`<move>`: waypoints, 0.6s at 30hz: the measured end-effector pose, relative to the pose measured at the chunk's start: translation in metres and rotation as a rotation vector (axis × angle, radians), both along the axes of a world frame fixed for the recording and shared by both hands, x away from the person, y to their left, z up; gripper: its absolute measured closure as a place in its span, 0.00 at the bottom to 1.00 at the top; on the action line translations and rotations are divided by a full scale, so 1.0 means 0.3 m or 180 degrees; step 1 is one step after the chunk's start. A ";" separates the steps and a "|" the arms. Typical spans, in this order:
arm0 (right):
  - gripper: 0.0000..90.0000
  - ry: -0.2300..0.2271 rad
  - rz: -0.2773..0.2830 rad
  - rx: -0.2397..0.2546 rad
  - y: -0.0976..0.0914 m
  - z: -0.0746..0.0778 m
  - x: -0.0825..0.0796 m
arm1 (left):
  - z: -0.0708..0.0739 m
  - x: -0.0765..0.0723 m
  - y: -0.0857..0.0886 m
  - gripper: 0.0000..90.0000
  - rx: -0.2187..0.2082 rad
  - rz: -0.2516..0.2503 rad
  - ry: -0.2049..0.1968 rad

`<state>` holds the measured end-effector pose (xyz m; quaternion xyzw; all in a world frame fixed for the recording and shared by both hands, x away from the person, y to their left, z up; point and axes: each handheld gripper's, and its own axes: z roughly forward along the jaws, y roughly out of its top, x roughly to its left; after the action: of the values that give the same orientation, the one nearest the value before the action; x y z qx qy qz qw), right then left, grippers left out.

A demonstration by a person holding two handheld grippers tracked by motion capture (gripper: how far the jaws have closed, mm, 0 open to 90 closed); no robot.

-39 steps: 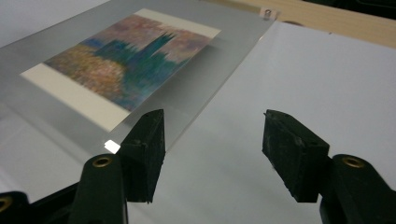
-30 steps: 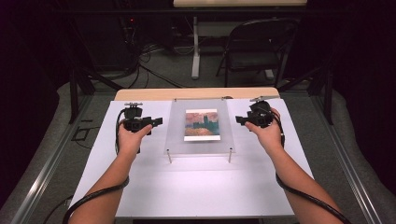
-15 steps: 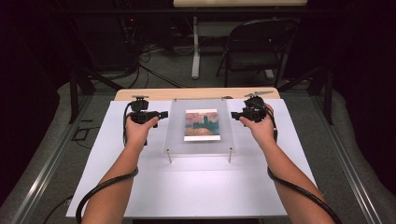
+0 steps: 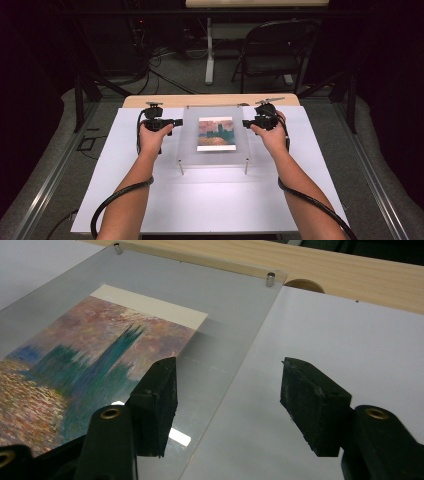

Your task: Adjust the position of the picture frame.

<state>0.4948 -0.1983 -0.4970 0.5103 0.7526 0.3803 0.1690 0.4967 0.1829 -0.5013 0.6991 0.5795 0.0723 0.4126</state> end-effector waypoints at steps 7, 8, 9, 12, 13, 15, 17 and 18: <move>0.44 0.0126 -0.0029 0.0105 0.003 -0.044 0.015 | -0.040 0.017 -0.012 0.46 -0.0032 0.0014 0.0063; 0.44 0.0143 -0.0040 0.0124 0.004 -0.049 0.016 | -0.046 0.019 -0.017 0.46 -0.0031 0.0008 0.0067; 0.44 0.0168 -0.0031 0.0122 0.003 -0.057 0.019 | -0.051 0.021 -0.021 0.46 -0.0024 -0.0001 0.0072; 0.44 0.0234 -0.0052 0.0175 0.001 -0.067 0.021 | -0.062 0.026 -0.035 0.46 -0.0032 -0.0018 0.0076; 0.44 0.0222 -0.0068 0.0225 0.001 -0.071 0.022 | -0.067 0.028 -0.040 0.46 -0.0036 -0.0035 0.0068; 0.44 0.0263 -0.0070 0.0270 0.001 -0.074 0.024 | -0.076 0.032 -0.050 0.46 -0.0037 -0.0064 0.0083; 0.44 0.0260 -0.0064 0.0295 0.004 -0.076 0.027 | -0.085 0.034 -0.059 0.45 -0.0046 -0.0084 0.0091; 0.43 0.0267 -0.0059 0.0321 0.006 -0.077 0.029 | -0.088 0.036 -0.063 0.45 -0.0058 -0.0093 0.0109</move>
<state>0.5035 -0.1965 -0.5202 0.5405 0.7341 0.3945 0.1149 0.5075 0.1639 -0.5277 0.7048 0.5769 0.0490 0.4100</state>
